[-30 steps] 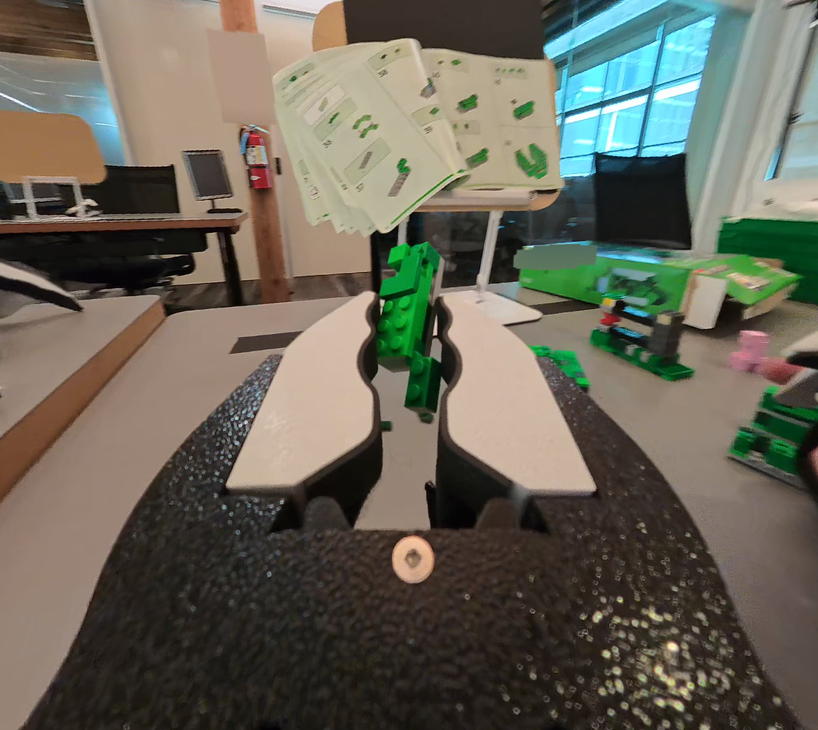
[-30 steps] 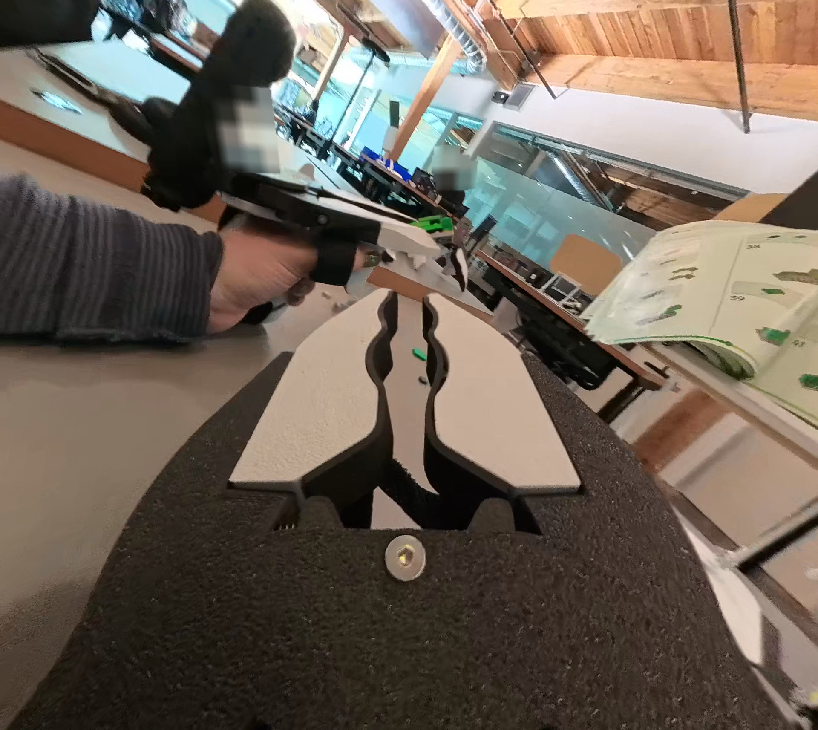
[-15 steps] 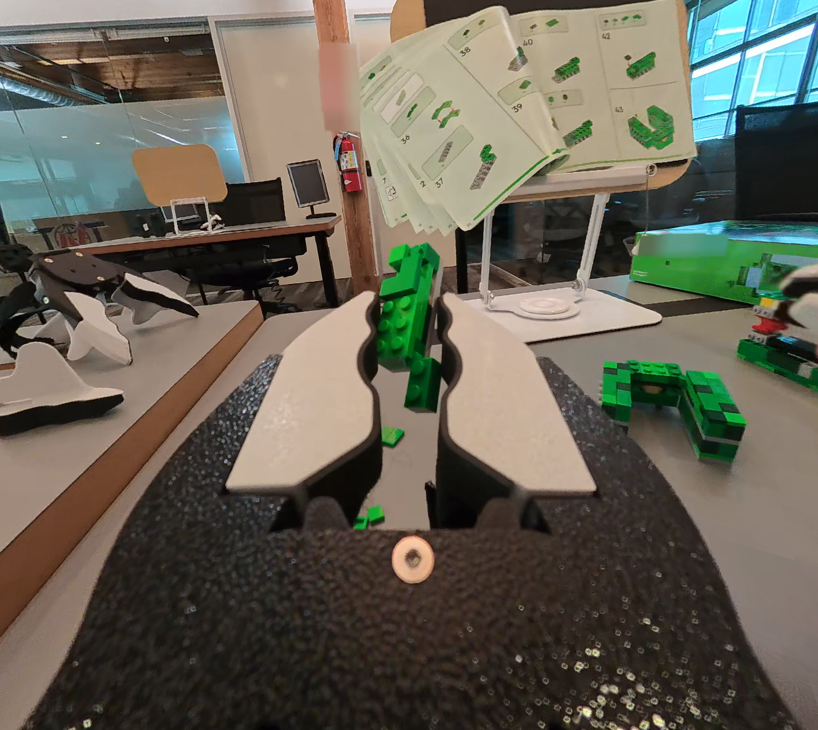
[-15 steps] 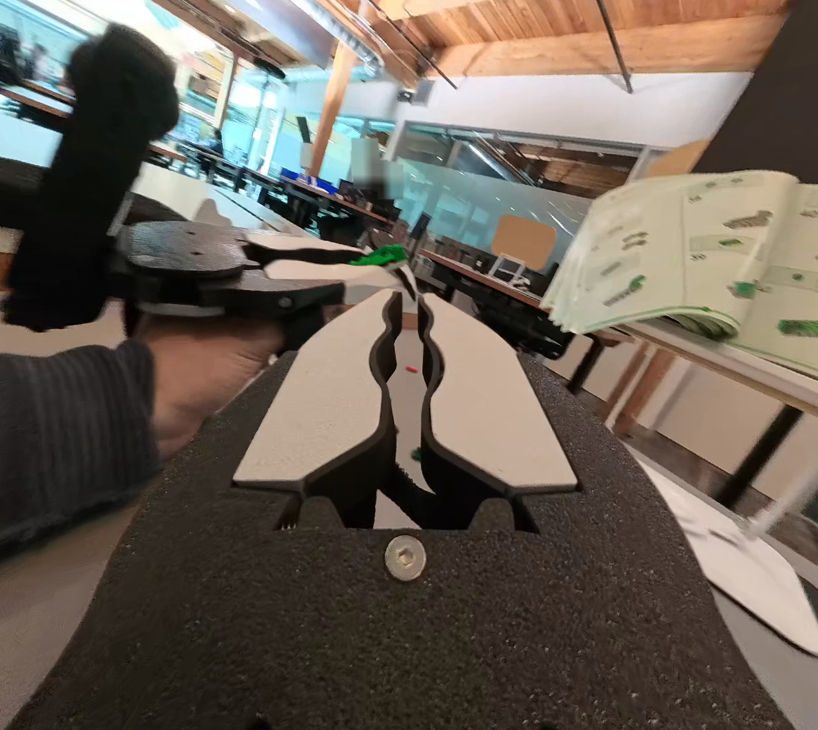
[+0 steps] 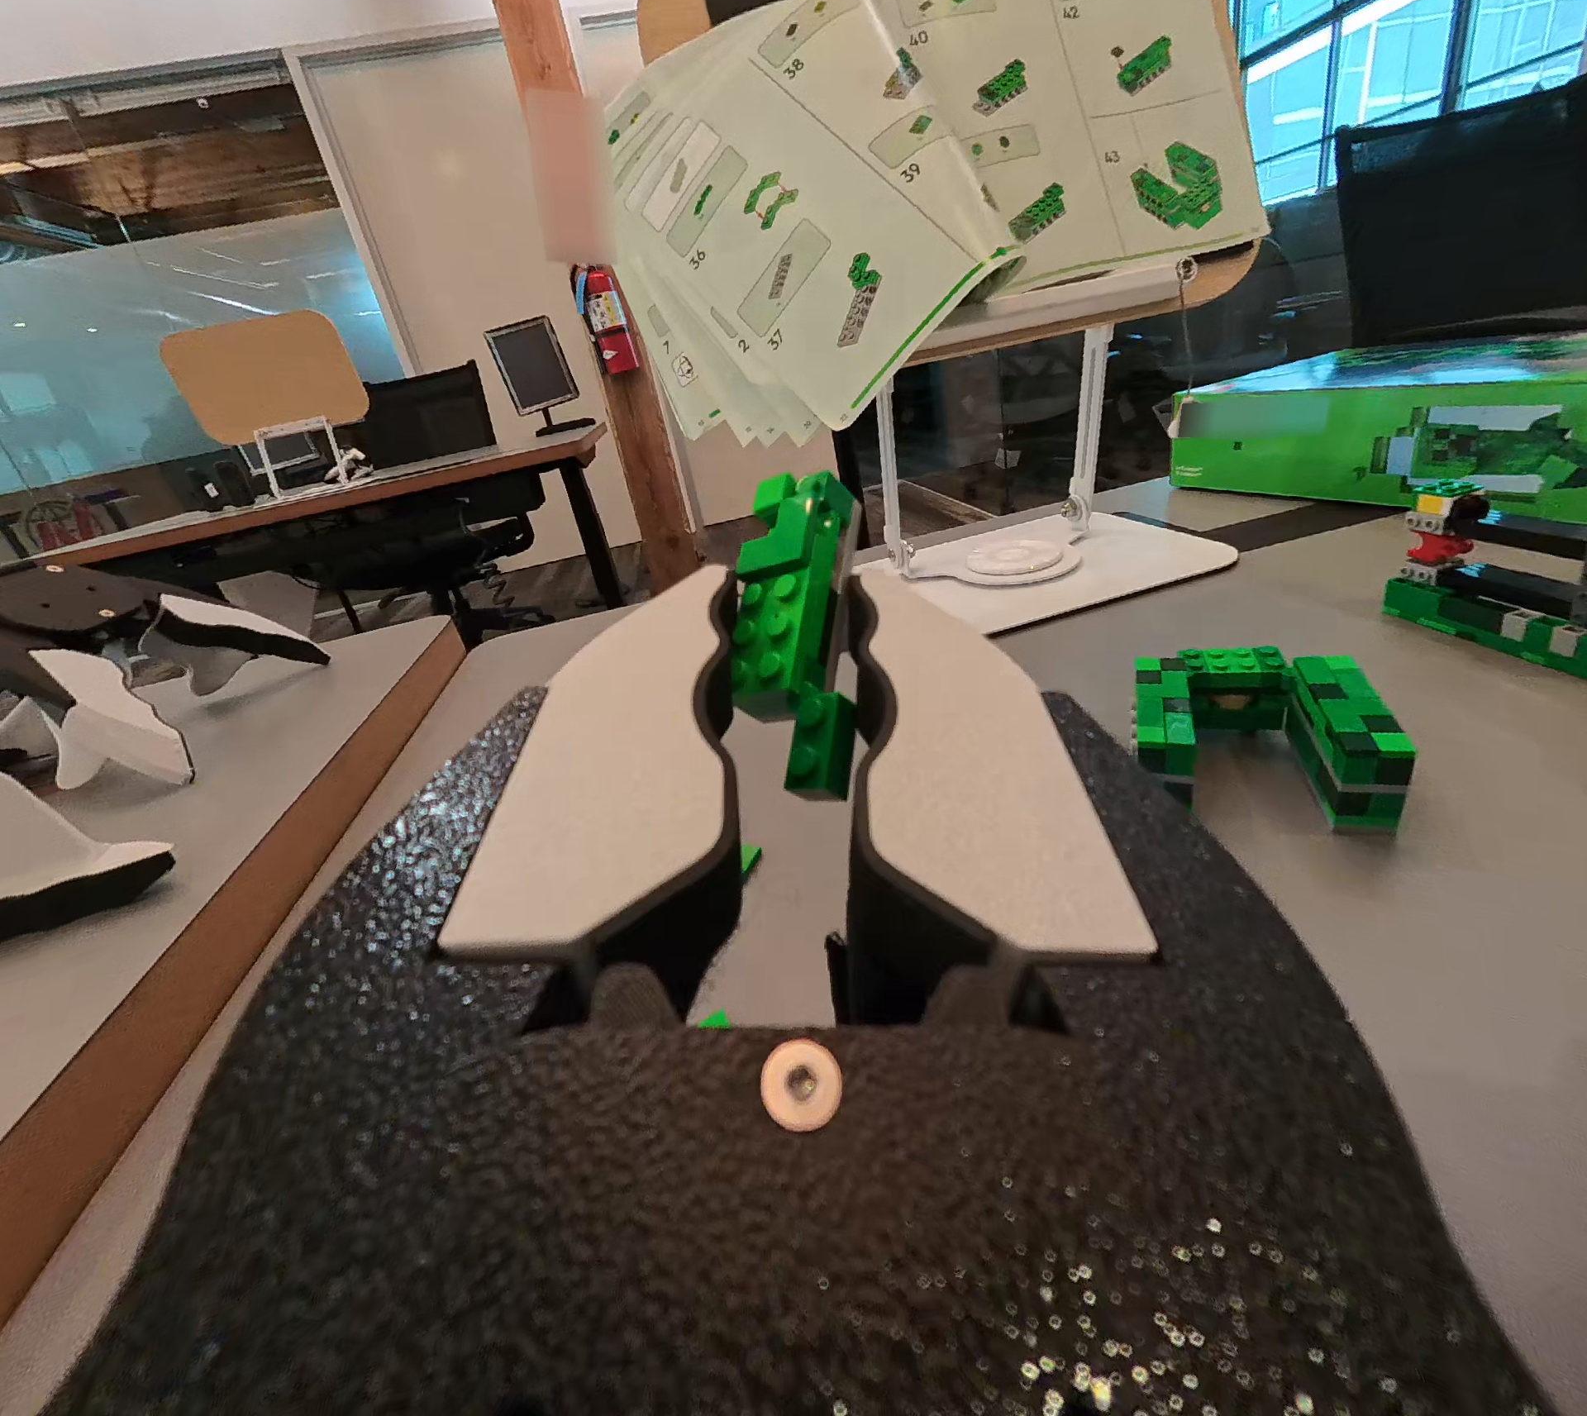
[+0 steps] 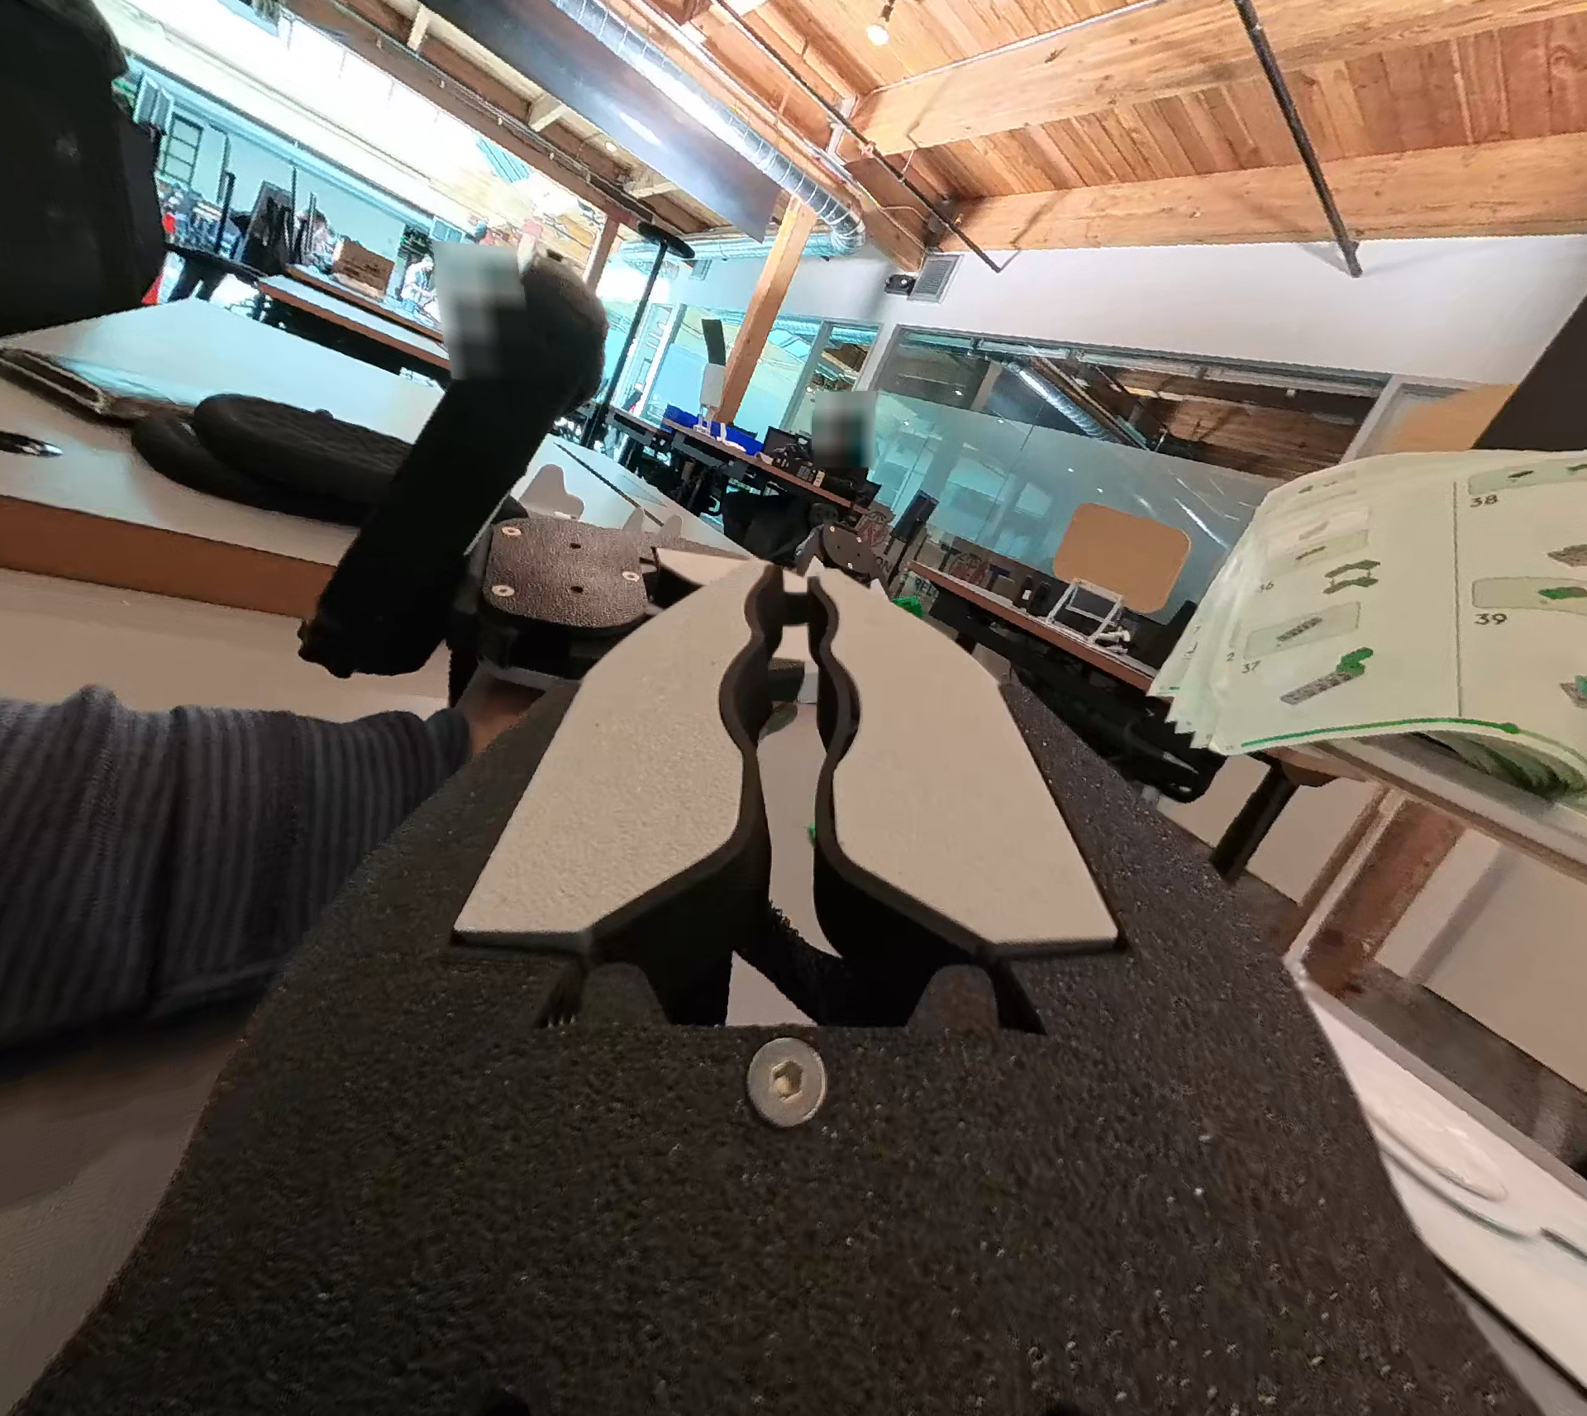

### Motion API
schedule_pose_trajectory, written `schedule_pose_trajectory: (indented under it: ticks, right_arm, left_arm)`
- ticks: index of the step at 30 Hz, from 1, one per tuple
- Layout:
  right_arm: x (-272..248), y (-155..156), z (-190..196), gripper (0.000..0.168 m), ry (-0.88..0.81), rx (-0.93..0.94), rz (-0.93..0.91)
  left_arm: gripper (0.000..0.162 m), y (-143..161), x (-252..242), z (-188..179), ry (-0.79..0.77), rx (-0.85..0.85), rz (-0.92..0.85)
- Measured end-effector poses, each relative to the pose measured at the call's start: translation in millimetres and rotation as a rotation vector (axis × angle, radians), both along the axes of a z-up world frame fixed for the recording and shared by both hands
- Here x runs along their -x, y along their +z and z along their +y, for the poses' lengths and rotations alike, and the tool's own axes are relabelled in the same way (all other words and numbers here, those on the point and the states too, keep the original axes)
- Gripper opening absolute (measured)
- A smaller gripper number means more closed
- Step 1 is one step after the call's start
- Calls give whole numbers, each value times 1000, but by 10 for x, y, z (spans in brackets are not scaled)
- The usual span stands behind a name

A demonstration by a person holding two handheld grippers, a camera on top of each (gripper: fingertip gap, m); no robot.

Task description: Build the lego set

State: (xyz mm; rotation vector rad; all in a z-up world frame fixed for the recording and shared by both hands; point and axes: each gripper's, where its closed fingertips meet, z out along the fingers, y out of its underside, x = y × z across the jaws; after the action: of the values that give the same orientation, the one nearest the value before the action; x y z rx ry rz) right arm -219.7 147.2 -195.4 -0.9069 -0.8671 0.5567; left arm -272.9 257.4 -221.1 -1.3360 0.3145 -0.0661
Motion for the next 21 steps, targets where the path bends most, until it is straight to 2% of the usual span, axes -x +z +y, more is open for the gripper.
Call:
schedule_pose_trajectory:
  ticks: [7, 21]
  right_arm:
    - [-83, -10, 156, 0, 2, 142, 77]
    - [-15, -186, 146, 0, -1, 152, 27]
  left_arm:
    - [24, -24, -48, 60, -26, 11, 29]
    - [24, 15, -71, -37, -48, -10, -4]
